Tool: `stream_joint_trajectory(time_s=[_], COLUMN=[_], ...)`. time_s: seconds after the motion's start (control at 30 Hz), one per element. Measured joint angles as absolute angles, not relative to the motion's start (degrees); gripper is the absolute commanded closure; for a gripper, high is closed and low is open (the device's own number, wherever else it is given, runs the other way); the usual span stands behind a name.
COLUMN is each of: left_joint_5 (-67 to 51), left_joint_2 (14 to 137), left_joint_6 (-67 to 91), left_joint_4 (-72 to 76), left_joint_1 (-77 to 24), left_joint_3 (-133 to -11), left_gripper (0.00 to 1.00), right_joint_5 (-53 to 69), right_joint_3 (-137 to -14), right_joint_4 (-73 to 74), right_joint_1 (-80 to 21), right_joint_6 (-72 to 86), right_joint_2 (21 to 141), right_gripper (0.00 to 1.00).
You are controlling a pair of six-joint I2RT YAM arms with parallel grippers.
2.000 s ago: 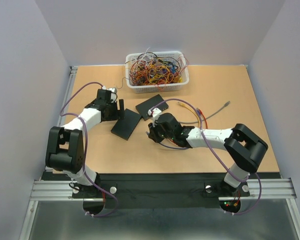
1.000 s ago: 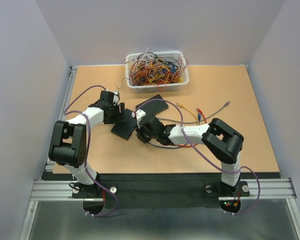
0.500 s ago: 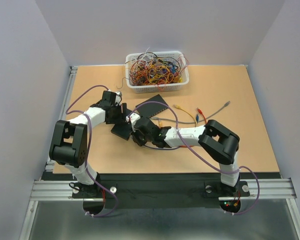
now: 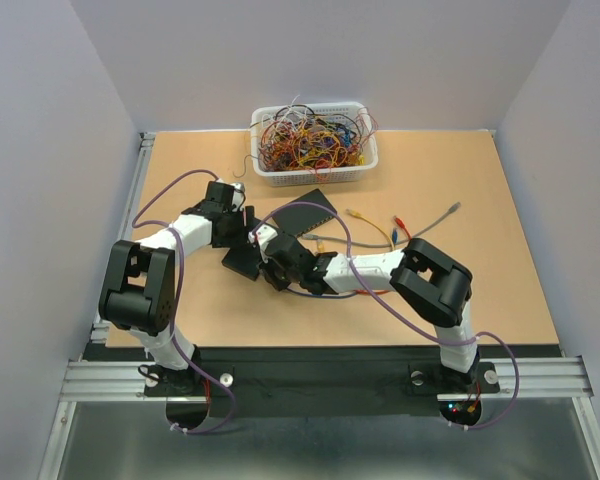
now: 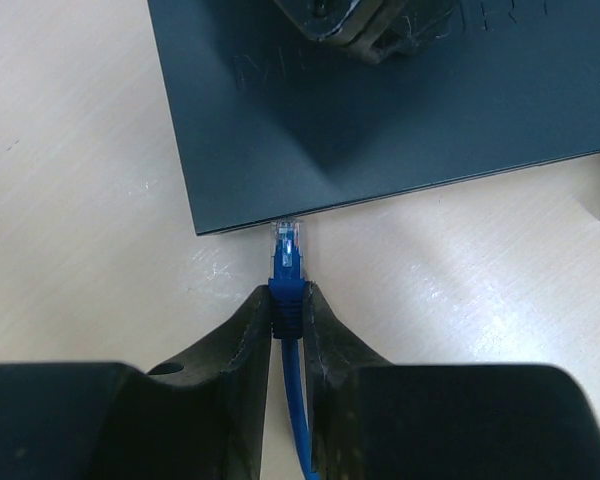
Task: Insert the plug into the switch port
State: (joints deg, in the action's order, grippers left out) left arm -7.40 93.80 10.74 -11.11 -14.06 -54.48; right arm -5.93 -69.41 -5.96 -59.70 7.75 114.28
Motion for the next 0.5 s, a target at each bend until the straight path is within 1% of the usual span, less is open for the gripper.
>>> stream_joint_trajectory(time_s=[0.5], left_joint_5=[-6.1], left_joint_2=[93.8], left_joint_6=[10.7], left_joint_4=[-11.0], left_joint_1=[-15.0], left_joint_3=[-54.7], left_gripper=[0.25], right_joint_5=[-6.2], right_joint_3=[-70.9], right_joint_4=[-4.2], right_joint_1=[-60.4], right_joint_6=[7.7], right_joint_2=[114.7], right_gripper=[1.0])
